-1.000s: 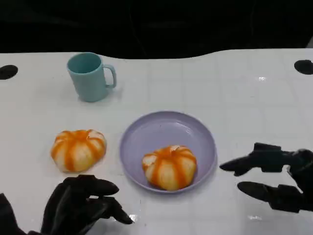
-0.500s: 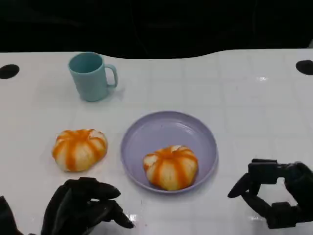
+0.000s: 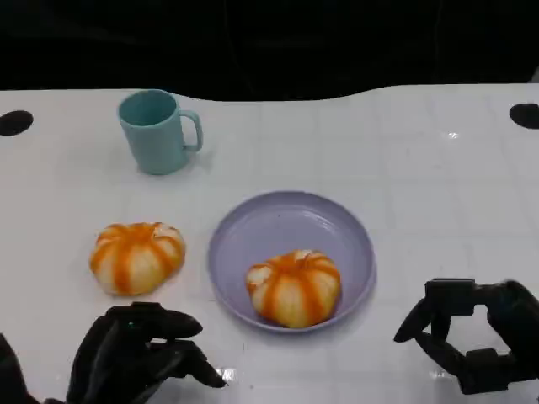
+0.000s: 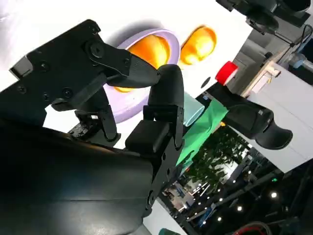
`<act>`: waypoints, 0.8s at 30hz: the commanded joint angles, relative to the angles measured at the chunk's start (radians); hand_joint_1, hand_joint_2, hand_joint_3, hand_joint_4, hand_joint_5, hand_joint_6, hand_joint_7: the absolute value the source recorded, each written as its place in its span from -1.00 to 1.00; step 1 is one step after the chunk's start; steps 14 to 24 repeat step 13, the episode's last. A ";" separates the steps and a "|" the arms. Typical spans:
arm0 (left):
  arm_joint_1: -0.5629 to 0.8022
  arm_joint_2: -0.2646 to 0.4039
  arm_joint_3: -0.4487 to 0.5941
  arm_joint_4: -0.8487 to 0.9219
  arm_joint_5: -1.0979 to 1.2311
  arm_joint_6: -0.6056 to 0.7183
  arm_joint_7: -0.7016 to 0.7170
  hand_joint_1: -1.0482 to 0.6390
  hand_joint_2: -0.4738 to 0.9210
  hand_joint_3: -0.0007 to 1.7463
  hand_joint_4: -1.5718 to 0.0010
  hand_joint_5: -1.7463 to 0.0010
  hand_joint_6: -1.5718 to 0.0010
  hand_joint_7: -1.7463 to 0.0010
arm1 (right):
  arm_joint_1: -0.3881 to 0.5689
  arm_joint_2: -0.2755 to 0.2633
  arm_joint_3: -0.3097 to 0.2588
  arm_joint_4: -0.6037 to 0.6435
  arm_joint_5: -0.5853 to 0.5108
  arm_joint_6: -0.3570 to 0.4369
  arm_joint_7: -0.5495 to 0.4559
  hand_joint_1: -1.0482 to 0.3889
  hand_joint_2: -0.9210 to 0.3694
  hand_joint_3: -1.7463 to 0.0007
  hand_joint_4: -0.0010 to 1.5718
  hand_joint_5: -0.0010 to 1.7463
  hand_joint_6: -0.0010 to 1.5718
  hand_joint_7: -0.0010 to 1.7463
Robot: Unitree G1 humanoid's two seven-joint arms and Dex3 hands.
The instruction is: Grasp the bread from the table and place it into the plate.
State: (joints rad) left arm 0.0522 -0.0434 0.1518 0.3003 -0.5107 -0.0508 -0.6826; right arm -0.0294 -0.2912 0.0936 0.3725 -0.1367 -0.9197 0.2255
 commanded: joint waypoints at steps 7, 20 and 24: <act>-0.015 0.023 0.016 0.035 -0.005 -0.019 -0.025 -0.86 0.65 -1.00 -1.00 0.53 -0.98 1.00 | -0.012 -0.003 0.005 0.019 -0.003 -0.004 -0.001 0.03 -0.33 -0.13 0.03 0.85 0.06 0.25; -0.024 0.028 0.026 0.059 -0.007 -0.022 -0.035 -0.86 0.64 -1.00 -1.00 0.53 -0.97 1.00 | -0.014 0.002 0.010 0.026 -0.021 0.006 -0.007 0.04 -0.31 -0.14 0.03 0.85 0.05 0.26; -0.024 0.028 0.026 0.059 -0.007 -0.022 -0.035 -0.86 0.64 -1.00 -1.00 0.53 -0.97 1.00 | -0.014 0.002 0.010 0.026 -0.021 0.006 -0.007 0.04 -0.31 -0.14 0.03 0.85 0.05 0.26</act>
